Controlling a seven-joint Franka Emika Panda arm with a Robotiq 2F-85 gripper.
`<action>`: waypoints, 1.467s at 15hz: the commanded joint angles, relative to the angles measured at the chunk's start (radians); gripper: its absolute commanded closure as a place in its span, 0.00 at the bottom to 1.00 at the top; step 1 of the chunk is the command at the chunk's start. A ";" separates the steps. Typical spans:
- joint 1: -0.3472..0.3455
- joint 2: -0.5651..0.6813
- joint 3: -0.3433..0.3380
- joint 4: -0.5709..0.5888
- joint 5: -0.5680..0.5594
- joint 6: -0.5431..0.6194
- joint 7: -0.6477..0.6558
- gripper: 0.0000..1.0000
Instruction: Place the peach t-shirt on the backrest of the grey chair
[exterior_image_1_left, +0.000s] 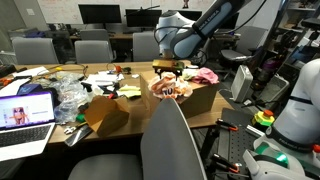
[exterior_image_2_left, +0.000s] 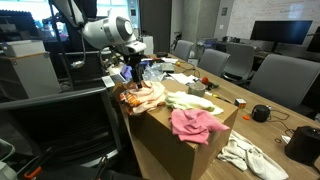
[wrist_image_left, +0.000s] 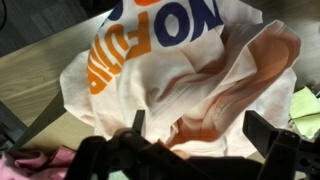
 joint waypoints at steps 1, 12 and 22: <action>0.021 0.034 -0.022 0.018 -0.001 0.026 0.022 0.00; 0.031 0.110 -0.028 0.012 0.058 0.013 -0.011 0.04; 0.039 0.088 -0.021 0.003 0.100 0.013 -0.027 0.82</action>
